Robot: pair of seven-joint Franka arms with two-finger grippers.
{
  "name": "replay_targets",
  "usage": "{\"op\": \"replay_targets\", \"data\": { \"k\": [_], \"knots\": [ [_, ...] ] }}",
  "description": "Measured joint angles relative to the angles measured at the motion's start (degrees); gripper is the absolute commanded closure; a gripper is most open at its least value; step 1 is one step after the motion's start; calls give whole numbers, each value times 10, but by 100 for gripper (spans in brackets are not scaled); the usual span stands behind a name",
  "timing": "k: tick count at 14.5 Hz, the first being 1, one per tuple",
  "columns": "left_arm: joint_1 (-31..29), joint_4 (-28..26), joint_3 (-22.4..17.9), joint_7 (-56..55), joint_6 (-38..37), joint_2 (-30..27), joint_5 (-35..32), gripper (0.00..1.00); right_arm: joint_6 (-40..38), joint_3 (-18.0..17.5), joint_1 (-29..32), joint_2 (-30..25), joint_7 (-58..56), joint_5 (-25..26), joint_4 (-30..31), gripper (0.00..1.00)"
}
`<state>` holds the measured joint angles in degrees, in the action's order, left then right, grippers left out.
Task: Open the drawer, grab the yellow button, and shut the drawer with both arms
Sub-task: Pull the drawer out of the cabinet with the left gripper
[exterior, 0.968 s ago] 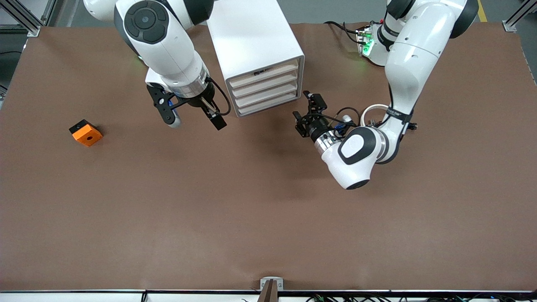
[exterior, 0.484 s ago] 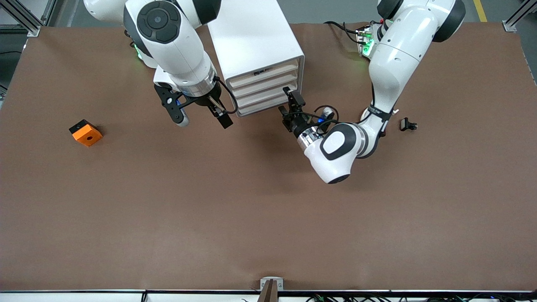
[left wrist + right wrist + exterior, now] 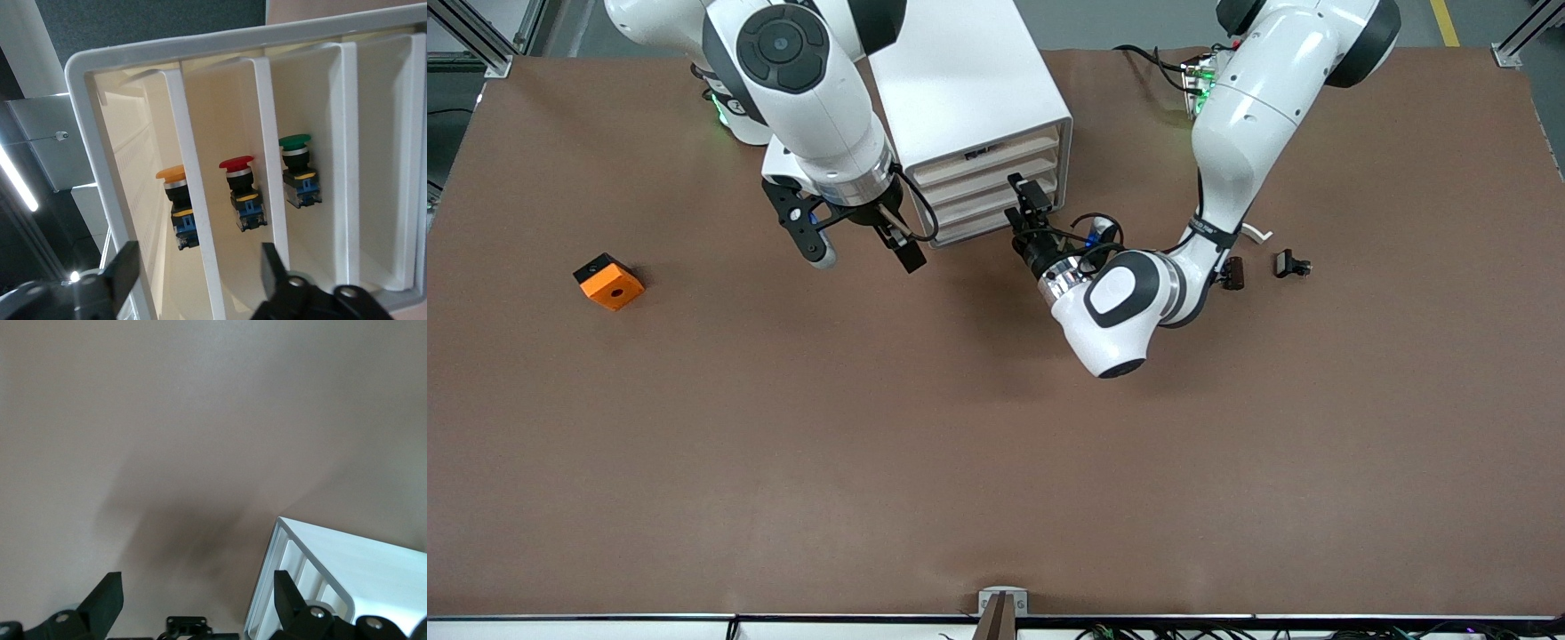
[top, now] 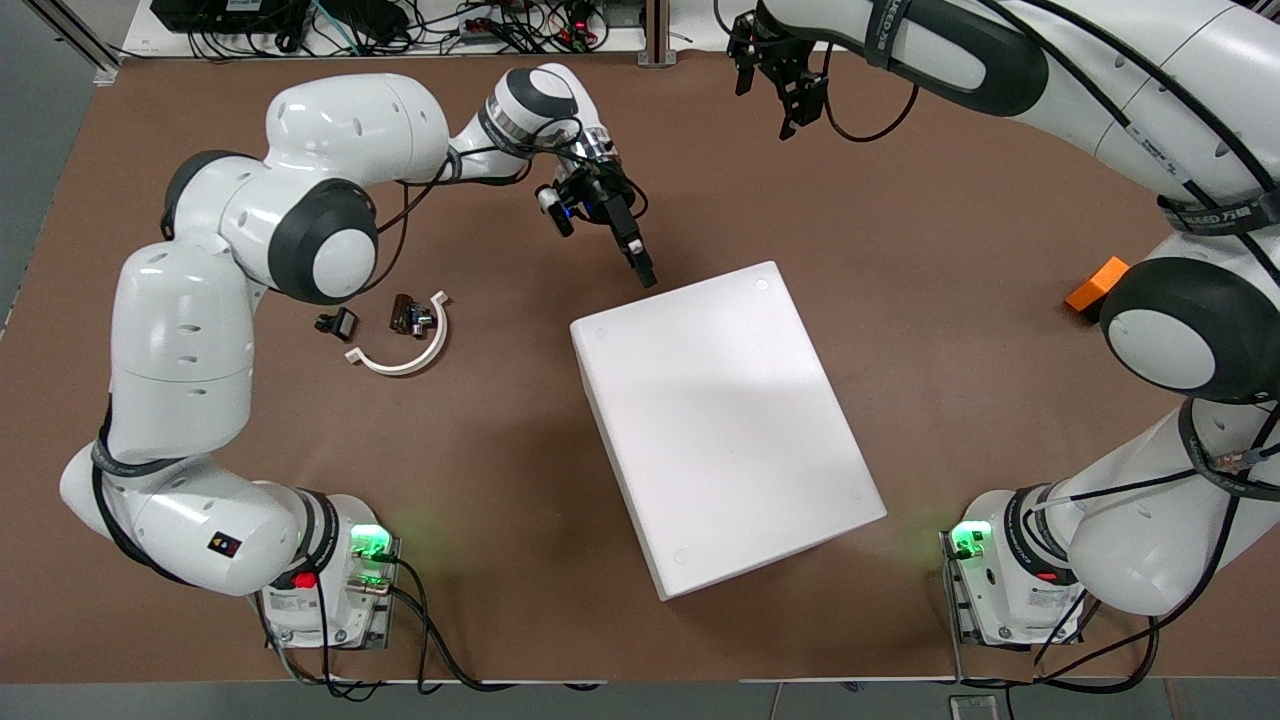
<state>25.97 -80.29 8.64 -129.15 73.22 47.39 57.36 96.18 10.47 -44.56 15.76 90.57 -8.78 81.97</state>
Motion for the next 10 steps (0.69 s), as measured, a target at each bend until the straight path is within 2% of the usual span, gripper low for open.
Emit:
{"op": "replay_targets", "data": {
  "k": [2,5,6,8,10],
  "knots": [
    [11,0,0,-5,1,0,0,28,0,2,1,0,5,-24,-1,0],
    [26,0,0,-7,1,5,0,30,0,5,5,1,10,-34,-2,0],
    [30,0,0,-7,1,8,0,42,0,5,5,2,10,-35,-3,0],
    [33,0,0,-7,1,10,0,56,0,5,5,3,11,-35,-3,0],
    [34,-1,0,-9,1,10,1,60,0,4,3,4,10,-35,-3,0]
  ]
}}
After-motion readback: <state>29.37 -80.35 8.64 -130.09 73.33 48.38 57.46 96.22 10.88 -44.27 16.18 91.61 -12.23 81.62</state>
